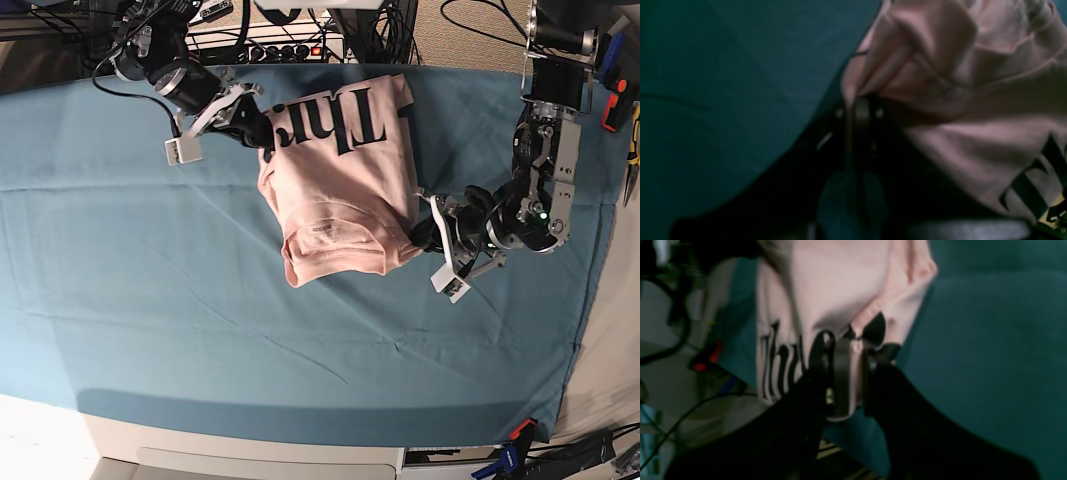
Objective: Fold the T-shirt properly
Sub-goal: 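Rotate and drag the folded shirt with both grippers to square it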
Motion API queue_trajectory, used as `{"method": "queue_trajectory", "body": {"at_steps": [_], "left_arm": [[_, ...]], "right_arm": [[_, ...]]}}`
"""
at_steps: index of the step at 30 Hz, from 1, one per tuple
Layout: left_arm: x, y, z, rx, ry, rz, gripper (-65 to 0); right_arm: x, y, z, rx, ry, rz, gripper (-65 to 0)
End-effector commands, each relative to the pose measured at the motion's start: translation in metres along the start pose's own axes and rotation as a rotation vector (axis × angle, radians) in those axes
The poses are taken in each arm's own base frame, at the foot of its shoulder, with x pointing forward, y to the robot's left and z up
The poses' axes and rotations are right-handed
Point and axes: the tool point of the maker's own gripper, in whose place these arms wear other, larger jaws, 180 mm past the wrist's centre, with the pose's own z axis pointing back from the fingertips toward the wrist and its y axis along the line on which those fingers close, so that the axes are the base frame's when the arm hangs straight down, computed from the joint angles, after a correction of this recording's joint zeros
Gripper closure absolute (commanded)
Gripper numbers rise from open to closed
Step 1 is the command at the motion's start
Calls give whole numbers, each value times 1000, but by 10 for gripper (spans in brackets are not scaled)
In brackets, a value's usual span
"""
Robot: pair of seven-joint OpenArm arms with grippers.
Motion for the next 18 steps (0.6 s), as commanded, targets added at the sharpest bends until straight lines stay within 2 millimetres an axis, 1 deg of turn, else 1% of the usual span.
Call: {"method": "queue_trajectory", "body": {"at_steps": [1,6,9,11,13,18], "left_arm": [[20,7,8,17,-58,-18,0],[20,6,8,17,-58,-18,0],[21,6,8,16,-63,-17,0],[22,4,7,12,-66,-16,0],[23,2,5,7,-69,-14,0],[26,-2,3,-3,-81,-10,0]], "right_arm": [[10,-1,4,-10,-38,17,0],[8,-29,14,-137,-35,-20,0],[3,-40,17,-194,-10,-45,0],[1,-41,17,-206,0,-56,0],[-1,-39,15,-198,7,-56,0],[-8,-25,2,-160,56,-25,0]]}}
